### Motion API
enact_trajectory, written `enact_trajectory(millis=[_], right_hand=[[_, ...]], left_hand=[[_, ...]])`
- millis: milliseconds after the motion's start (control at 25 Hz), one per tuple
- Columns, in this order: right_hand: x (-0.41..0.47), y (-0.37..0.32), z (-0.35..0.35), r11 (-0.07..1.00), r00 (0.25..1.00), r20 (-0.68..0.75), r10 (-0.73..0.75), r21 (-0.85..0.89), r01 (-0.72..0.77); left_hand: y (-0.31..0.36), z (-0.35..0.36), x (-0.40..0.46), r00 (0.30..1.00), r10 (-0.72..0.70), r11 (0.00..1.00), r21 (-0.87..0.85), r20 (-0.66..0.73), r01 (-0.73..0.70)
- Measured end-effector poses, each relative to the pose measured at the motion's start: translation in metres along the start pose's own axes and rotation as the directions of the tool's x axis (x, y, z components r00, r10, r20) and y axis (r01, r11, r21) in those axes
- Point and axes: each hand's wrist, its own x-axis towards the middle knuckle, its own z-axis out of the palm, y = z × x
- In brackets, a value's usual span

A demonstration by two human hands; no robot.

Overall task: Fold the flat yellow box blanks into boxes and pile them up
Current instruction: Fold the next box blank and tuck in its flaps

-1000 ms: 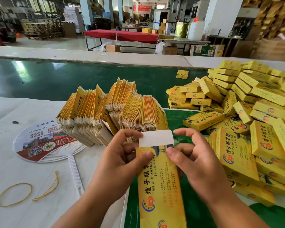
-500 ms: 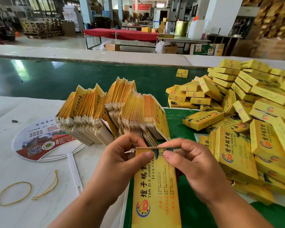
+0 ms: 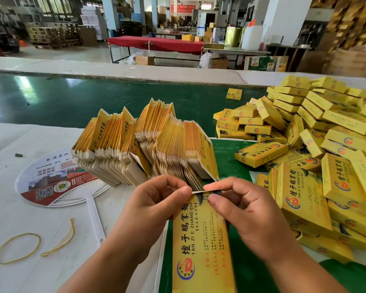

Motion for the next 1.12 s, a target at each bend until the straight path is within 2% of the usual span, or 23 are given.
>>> enact_trajectory(millis=[120,320,400,480,600,680,760,880,1000,1120], right_hand=[[0.000,-0.002,0.001,0.999,0.999,0.012,0.037,0.011,-0.037],[-0.001,-0.001,0.003,0.997,1.000,0.003,0.023,-0.073,-0.023],[-0.003,-0.001,0.008,0.989,0.997,-0.069,-0.026,-0.150,0.016],[-0.006,0.000,0.012,0.961,0.976,-0.193,-0.104,-0.272,0.049],[-0.008,-0.002,0.013,0.929,0.920,-0.329,-0.213,-0.360,0.087],[-0.008,-0.004,0.016,0.916,0.902,-0.342,-0.265,-0.381,0.124],[-0.009,-0.003,0.021,0.907,0.903,-0.311,-0.297,-0.389,0.165],[-0.009,-0.002,0.025,0.909,0.917,-0.271,-0.294,-0.376,0.180],[-0.008,-0.004,0.021,0.919,0.920,-0.284,-0.270,-0.361,0.158],[-0.006,-0.004,0.014,0.962,0.925,-0.324,-0.199,-0.246,0.121]], left_hand=[[-0.004,0.001,0.001,1.000,0.026,1.000,0.004,-0.002,-0.026],[-0.005,0.006,-0.001,0.999,0.032,0.999,0.004,-0.032,-0.032],[-0.003,0.012,-0.003,0.994,0.028,0.993,0.113,-0.108,-0.015],[-0.004,0.017,-0.007,0.986,0.069,0.924,0.383,-0.149,-0.007],[-0.004,0.028,-0.015,0.991,0.114,0.686,0.727,-0.074,-0.025],[-0.006,0.034,-0.017,0.981,0.187,0.550,0.833,-0.055,-0.058],[-0.008,0.036,-0.016,0.962,0.264,0.473,0.879,-0.074,-0.062],[-0.007,0.032,-0.016,0.946,0.311,0.439,0.897,-0.095,-0.054],[-0.005,0.030,-0.016,0.952,0.298,0.443,0.893,-0.062,-0.081],[-0.003,0.029,-0.017,0.960,0.276,0.465,0.880,-0.042,-0.096]])
